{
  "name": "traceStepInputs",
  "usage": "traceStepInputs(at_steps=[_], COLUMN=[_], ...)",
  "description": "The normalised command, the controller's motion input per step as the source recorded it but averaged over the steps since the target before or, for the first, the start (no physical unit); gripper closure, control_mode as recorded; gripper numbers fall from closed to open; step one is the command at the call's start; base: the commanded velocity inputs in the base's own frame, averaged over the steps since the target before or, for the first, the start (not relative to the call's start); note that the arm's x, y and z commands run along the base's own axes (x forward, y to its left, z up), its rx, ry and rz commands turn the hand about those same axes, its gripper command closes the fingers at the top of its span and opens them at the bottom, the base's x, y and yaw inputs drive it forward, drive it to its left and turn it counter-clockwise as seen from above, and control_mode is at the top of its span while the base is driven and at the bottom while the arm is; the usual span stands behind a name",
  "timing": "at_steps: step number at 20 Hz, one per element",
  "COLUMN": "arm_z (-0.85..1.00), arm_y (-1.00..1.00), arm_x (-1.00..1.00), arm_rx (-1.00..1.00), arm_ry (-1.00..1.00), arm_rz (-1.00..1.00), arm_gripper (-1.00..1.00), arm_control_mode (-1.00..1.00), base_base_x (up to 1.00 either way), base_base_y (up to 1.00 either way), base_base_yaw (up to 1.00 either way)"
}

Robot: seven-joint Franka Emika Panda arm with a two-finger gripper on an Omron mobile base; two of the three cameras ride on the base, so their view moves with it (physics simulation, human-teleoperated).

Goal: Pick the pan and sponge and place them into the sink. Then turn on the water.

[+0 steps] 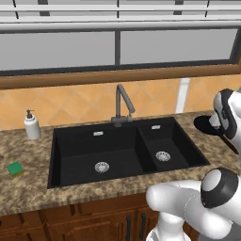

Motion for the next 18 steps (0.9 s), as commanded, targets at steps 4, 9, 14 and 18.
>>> traceStepInputs(at_steps=[4, 9, 14, 18], arm_z=[-0.54, -0.47, -0.39, -0.39], arm_y=[-0.75, -0.64, -0.49, -0.49], arm_x=[0.00, 0.00, 0.06, 0.13], arm_rx=[-0.13, -0.09, -0.01, 0.00], arm_ry=[0.13, 0.11, 0.07, 0.09], arm_rz=[0.00, -0.03, -0.02, -0.03], arm_gripper=[-1.00, -1.00, -1.00, -1.00], arm_control_mode=[-1.00, -1.00, -1.00, -1.00], base_base_x=[0.00, 0.00, 0.00, 0.00], base_base_y=[0.00, 0.00, 0.00, 0.00], base_base_yaw=[0.00, 0.00, 0.00, 0.00])
